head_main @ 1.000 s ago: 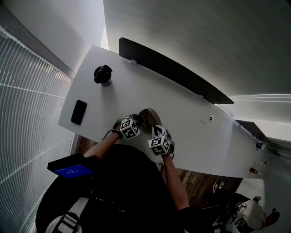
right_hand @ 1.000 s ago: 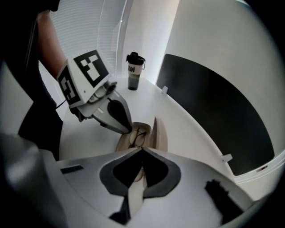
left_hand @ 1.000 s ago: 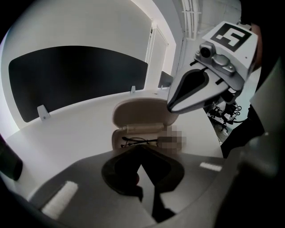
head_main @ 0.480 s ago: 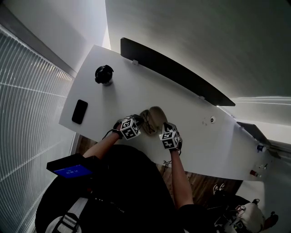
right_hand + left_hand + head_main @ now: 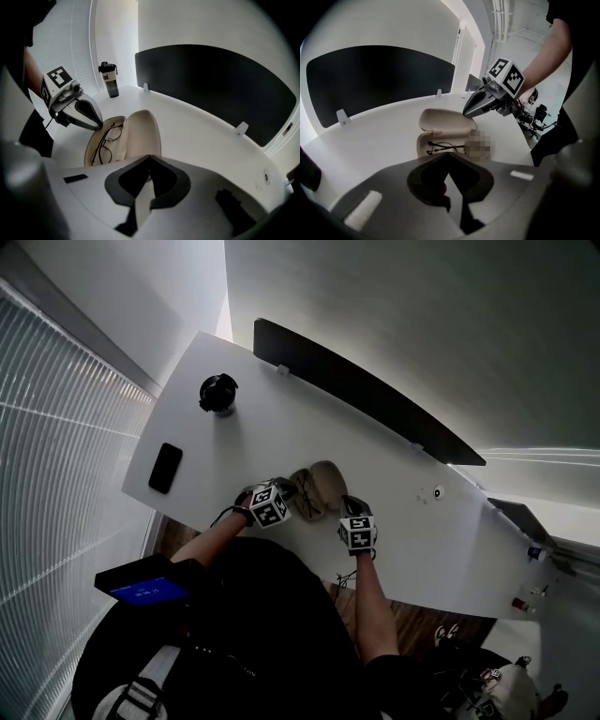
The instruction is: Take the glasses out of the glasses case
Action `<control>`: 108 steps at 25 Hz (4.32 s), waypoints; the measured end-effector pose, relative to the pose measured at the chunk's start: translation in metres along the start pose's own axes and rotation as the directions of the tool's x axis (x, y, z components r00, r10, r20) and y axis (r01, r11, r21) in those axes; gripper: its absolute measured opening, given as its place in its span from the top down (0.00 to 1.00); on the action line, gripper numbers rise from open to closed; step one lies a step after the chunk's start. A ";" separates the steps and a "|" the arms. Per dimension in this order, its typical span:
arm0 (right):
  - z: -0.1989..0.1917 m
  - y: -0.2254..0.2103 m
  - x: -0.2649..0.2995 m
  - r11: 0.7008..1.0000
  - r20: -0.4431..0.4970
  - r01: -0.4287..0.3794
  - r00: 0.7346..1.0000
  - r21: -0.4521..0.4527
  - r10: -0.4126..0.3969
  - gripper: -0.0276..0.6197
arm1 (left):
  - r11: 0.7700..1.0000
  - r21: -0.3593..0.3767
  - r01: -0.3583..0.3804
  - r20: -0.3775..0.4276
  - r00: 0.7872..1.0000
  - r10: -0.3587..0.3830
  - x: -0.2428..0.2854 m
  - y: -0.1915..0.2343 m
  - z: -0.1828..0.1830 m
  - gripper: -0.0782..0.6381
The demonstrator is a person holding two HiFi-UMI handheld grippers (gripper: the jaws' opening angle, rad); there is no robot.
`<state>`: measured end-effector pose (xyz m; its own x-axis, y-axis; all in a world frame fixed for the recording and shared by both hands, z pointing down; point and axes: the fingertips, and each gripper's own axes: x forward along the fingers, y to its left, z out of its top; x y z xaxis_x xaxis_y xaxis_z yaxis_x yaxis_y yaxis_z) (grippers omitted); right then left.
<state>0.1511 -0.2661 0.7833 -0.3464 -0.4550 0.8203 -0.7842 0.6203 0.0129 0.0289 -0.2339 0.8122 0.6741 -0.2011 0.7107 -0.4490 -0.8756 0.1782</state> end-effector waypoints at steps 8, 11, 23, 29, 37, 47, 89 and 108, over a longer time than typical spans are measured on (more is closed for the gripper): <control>-0.007 0.010 -0.002 0.999 -0.003 0.005 1.000 -0.032 -0.005 0.95 | 1.000 -0.014 -0.003 0.022 1.000 0.003 -0.001 -0.002 -0.001 0.88; 0.000 0.016 -0.012 0.998 0.039 0.012 0.999 -0.055 -0.010 0.95 | 1.000 0.002 -0.007 0.011 1.000 0.007 0.000 -0.003 0.001 0.88; 0.025 0.046 -0.039 0.992 0.160 0.082 0.985 -0.095 -0.066 0.95 | 0.987 0.134 0.094 -0.037 0.995 -0.090 0.003 -0.061 -0.013 0.88; 0.029 0.062 -0.057 0.982 0.181 0.124 0.979 -0.143 -0.097 0.95 | 0.968 0.218 0.121 -0.075 0.991 -0.107 0.004 -0.086 -0.015 0.88; 0.015 0.066 -0.096 0.977 0.187 0.170 0.972 -0.132 -0.144 0.95 | 0.982 0.175 0.073 -0.081 0.995 -0.059 0.002 -0.102 -0.011 0.88; 0.010 0.101 -0.067 0.905 0.072 0.028 0.997 -0.424 0.003 0.95 | 0.993 0.119 0.020 -0.065 0.998 -0.012 -0.017 -0.111 -0.017 0.88; -0.011 0.134 0.036 0.664 -0.427 -0.372 0.900 -0.649 0.086 0.86 | 0.998 0.034 -0.060 -0.122 0.991 0.064 -0.006 -0.065 -0.040 0.88; 0.011 0.111 0.005 0.813 -0.295 -0.211 0.954 -0.543 0.051 0.95 | 0.998 0.041 -0.039 -0.218 0.975 0.047 -0.002 -0.067 -0.055 0.88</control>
<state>0.0564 -0.2066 0.7828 -0.2192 -0.2140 0.9519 -0.2849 0.9472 0.1473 0.0251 -0.1509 0.8361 0.5085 -0.1416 0.8493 -0.4505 -0.8844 0.1223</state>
